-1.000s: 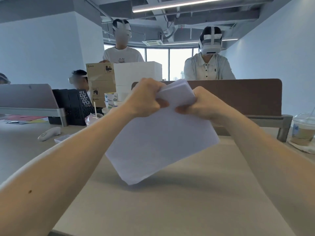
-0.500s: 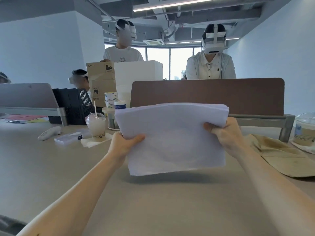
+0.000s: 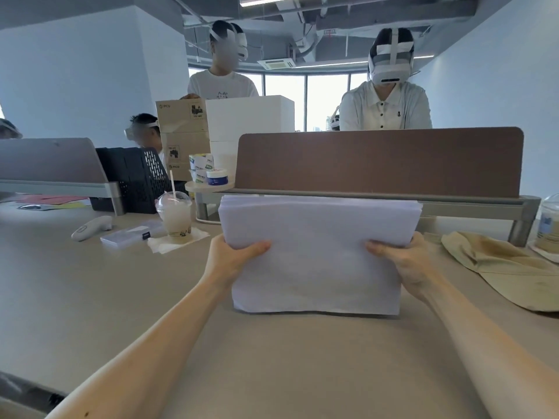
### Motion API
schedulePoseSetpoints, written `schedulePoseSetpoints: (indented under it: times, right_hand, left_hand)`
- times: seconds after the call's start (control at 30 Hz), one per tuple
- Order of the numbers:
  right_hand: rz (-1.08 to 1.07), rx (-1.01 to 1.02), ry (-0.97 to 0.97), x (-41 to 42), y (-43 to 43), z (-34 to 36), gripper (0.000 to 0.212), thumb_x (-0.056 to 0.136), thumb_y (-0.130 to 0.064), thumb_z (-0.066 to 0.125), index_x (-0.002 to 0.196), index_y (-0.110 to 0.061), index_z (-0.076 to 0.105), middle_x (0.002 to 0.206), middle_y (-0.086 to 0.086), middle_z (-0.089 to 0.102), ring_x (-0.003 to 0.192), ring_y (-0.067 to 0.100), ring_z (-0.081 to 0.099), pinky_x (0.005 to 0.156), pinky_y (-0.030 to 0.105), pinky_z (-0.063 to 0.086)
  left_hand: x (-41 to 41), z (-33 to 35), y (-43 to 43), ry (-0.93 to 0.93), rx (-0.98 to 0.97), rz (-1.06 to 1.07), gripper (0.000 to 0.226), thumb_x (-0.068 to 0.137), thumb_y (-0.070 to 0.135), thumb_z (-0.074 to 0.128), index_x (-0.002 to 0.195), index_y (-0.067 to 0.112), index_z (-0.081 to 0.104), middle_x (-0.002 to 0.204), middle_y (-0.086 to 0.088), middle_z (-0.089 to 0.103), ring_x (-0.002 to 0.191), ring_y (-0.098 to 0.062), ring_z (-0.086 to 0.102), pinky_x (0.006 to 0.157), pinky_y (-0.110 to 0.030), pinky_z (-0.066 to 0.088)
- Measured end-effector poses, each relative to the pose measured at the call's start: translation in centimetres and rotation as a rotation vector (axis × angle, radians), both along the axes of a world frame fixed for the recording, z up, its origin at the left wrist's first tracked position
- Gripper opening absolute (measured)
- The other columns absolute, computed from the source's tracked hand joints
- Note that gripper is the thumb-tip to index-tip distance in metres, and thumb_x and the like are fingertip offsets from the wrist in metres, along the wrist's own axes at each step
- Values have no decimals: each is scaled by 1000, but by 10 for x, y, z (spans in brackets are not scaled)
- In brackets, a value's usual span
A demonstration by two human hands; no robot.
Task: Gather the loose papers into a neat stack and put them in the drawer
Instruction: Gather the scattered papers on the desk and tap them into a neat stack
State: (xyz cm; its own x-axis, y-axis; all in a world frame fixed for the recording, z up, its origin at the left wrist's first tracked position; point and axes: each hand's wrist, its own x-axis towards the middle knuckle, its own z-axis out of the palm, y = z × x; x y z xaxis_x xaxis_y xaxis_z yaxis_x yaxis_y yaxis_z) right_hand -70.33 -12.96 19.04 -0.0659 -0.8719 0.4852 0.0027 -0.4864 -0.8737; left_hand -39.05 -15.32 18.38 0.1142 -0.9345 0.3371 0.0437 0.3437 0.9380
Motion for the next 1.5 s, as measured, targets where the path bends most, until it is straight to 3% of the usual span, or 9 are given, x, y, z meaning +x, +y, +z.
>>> schedulePoseSetpoints:
  times: [0.17,0.27,0.43,0.6,0.7,0.83,1.0,1.2,1.5]
  right_hand:
    - [25,28,4,-3,2,-4,47,51,-35,88,95,-24,73,94,-3,76,97,26,70,76,36,57]
    - [6,15,-6,5,5,-8,60,35,-56,92,86,-28,78,90,-4,77,86,15,73,70,31,58]
    - [66,-19,-26,-2,4,7,41,49,-35,91,87,-24,79,94,0,77,87,18,73,77,41,55]
    - [27,58,-20,7,5,-14,67,25,-63,91,79,-25,79,85,-2,77,78,15,73,72,38,58]
    - [-12,35,-23,6,4,-1,64,31,-58,92,80,-20,76,84,-3,77,78,17,74,64,31,59]
    - [55,27,-55,4,9,5,39,51,-35,88,84,-17,77,87,-1,77,88,27,73,64,32,59]
    - [3,147,-8,11,6,-17,60,33,-61,91,83,-30,78,88,-1,78,82,21,74,71,39,59]
    - [-89,118,36,16,-3,13,14,78,-19,79,89,-14,71,82,1,76,70,19,73,65,36,59]
    - [220,373,121,36,8,19,31,81,-25,75,108,-12,66,100,6,77,87,28,74,69,36,60]
  left_hand:
    - [5,-3,0,-50,54,-24,61,45,29,98,97,9,74,94,-4,78,87,-24,75,73,-41,60]
    - [0,-15,5,-15,83,-32,46,52,18,94,91,4,74,91,-8,78,89,-30,74,76,-43,60]
    - [8,0,3,-20,28,-15,39,58,17,93,92,7,74,93,-6,78,87,-27,75,75,-43,60]
    - [2,-21,13,-27,97,-2,34,60,11,93,87,4,75,89,-7,78,89,-29,74,79,-47,60]
    - [4,-10,8,-21,59,45,29,62,11,91,86,6,74,86,-4,78,83,-25,75,71,-39,61]
    - [12,-6,1,-74,72,36,40,59,18,94,91,6,74,90,-5,78,83,-24,75,72,-40,61]
    - [11,-44,8,-100,209,-8,64,39,36,94,93,7,75,91,-6,78,89,-25,74,80,-44,60]
    - [22,-28,14,-87,154,-54,16,81,12,78,93,2,73,91,-11,77,85,-28,73,77,-41,61]
    - [48,-1,30,20,63,49,15,90,22,68,92,7,72,83,-4,78,72,-19,74,62,-29,60]
